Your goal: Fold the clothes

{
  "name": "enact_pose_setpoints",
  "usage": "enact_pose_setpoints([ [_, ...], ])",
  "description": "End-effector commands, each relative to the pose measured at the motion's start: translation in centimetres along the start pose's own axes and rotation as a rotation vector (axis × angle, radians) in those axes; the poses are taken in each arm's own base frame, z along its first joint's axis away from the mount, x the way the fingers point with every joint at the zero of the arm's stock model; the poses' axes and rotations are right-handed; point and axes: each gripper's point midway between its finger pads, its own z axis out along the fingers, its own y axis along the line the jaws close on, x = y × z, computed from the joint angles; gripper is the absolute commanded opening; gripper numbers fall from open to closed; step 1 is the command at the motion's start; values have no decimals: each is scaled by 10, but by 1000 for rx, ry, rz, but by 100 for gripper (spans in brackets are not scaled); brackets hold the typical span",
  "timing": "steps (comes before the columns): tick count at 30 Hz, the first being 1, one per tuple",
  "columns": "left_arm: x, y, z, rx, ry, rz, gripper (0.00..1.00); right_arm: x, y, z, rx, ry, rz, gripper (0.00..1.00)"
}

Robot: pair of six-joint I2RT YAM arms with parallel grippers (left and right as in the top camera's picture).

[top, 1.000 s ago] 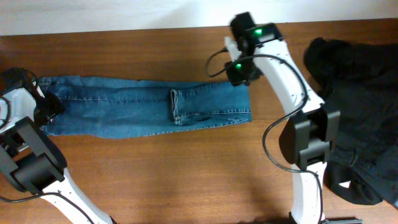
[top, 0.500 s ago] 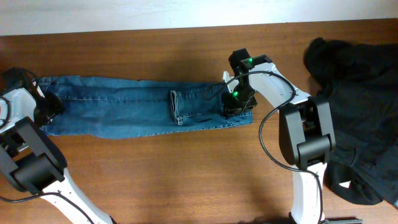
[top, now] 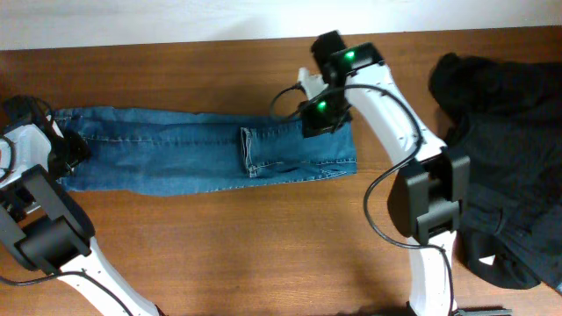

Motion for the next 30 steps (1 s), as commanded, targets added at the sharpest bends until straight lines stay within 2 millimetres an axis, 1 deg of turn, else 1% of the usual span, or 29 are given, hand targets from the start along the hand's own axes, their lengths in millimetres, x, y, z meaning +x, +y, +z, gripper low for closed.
enact_pose_setpoints([
  [1,31,-20,31,53,106,20,60,12,29,21,-35,51,-56,24],
  [4,31,-20,31,53,106,19,60,20,42,40,-39,77,-89,24],
  [7,31,-20,31,53,106,19,60,24,45,55,-40,78,-97,24],
  [15,32,-21,30,60,107,19,60,27,33,95,-41,47,-110,24],
  [17,32,-21,30,60,107,19,60,27,31,101,-42,36,-113,24],
  [20,32,-21,30,61,107,19,60,25,28,103,-33,22,-116,25],
  [22,32,-21,30,60,107,19,60,19,27,97,-31,6,-114,30],
  [24,32,-21,30,60,107,19,60,10,27,78,-30,-17,-107,36],
  [26,32,-21,30,60,107,19,60,-3,27,52,-27,-61,-101,37],
  [28,32,-21,30,60,107,19,61,-20,21,14,-17,-140,-90,40],
  [29,32,-21,30,60,107,19,66,-29,12,-9,-8,-188,-74,41],
  [30,32,-21,30,60,107,19,67,-33,0,-26,-1,-217,-45,42],
])
